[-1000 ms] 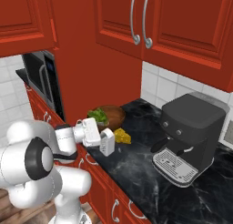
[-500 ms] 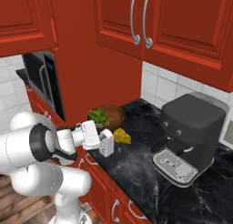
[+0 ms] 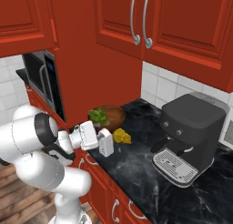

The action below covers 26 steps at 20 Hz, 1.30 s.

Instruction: Pick the cheese from the fridge and the cheese grater from the cabinet and place them next to the salad bowl.

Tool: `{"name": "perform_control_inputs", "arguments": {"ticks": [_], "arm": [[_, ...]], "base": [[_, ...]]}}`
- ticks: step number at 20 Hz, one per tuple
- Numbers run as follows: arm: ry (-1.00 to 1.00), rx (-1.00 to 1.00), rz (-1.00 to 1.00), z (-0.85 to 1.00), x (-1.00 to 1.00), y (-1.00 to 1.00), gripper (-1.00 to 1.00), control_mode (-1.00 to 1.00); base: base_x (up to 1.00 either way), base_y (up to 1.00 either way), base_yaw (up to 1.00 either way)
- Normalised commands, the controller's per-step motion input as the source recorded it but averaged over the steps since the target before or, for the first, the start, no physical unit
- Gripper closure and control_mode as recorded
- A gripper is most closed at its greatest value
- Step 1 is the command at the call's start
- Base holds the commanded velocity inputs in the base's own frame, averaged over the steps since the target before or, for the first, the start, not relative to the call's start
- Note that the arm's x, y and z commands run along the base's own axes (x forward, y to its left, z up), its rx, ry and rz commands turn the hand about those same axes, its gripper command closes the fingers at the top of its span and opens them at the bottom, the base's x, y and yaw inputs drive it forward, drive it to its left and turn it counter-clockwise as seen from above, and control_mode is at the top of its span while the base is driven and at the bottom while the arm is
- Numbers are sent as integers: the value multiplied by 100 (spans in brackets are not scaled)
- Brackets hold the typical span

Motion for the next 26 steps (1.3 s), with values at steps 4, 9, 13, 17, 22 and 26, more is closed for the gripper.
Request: {"name": "perform_control_inputs", "arguments": {"ticks": [4, 9, 13, 17, 22, 26], "arm": [[0, -2, 0, 0, -42, 4, -100, -100], [1, 0, 0, 18, -27, 10, -100, -100], [3, 0, 0, 15, -16, 3, -100, -100], [0, 0, 0, -2, -10, 0, -100, -100], [0, 0, 3, -35, 0, -29, -100, -100], [-1, 0, 5, -47, 0, -39, -100, -100]], "base": [[0, 0, 0], [0, 0, 0], [0, 0, 0], [0, 0, 0], [0, 0, 0], [0, 0, 0]]}}
